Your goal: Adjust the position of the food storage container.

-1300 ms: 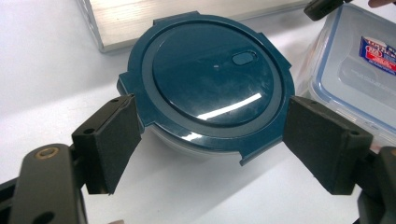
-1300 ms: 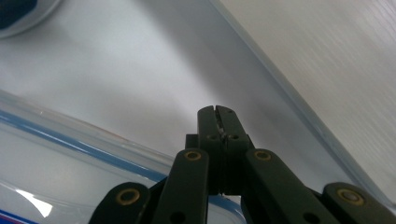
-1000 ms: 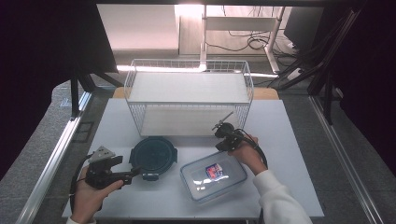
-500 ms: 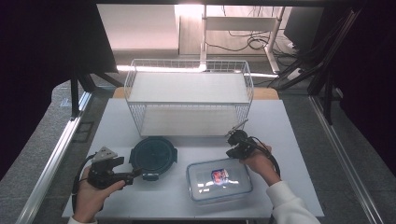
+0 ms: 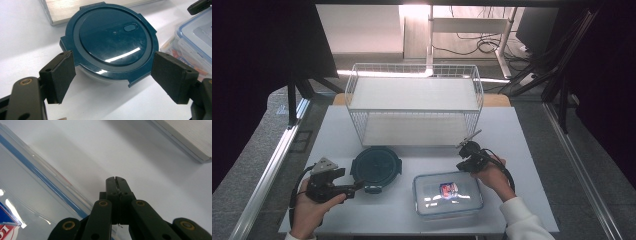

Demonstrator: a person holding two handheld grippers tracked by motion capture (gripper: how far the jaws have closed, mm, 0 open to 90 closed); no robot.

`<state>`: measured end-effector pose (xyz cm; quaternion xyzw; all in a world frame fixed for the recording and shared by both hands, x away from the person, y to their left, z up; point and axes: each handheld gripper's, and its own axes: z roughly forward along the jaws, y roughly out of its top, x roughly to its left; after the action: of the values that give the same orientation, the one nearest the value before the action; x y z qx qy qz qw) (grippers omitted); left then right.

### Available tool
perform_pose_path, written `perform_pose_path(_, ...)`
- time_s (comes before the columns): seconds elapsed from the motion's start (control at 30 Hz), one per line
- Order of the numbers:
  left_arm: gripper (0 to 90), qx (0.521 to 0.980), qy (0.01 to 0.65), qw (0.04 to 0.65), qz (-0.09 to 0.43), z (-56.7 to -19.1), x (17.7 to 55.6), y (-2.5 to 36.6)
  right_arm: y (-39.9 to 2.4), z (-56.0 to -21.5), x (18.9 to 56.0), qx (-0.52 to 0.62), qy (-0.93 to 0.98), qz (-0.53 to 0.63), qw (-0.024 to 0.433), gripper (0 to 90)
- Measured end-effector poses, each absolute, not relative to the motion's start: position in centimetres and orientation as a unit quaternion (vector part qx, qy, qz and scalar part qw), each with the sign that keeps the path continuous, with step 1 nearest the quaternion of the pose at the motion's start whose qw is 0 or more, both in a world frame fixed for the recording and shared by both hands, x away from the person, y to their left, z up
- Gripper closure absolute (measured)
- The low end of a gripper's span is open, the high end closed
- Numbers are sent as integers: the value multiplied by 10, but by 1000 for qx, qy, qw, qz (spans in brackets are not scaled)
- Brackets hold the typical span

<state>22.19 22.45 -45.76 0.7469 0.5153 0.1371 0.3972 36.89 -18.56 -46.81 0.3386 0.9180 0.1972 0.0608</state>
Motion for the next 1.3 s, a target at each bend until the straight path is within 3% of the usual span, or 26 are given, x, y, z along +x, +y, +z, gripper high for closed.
perform_pose_path(0.47,194,755,492,414,132,-451,225,209,-205,-427,325,347,874,329,89,877)
perform_pose_path(0.57,197,755,490,414,135,-450,223,208,-214,-427,307,351,860,361,84,787)
perform_pose_path(0.67,199,754,492,416,131,-450,223,207,-224,-431,291,368,841,385,96,458)
perform_pose_path(0.8,193,756,494,409,131,-450,222,203,-238,-435,279,387,830,396,74,237)
perform_pose_path(1.03,144,754,508,399,120,-451,223,199,-261,-437,262,402,811,416,84,190)
perform_pose_path(1.3,89,764,502,387,125,-452,221,190,-279,-439,267,433,784,441,57,168)
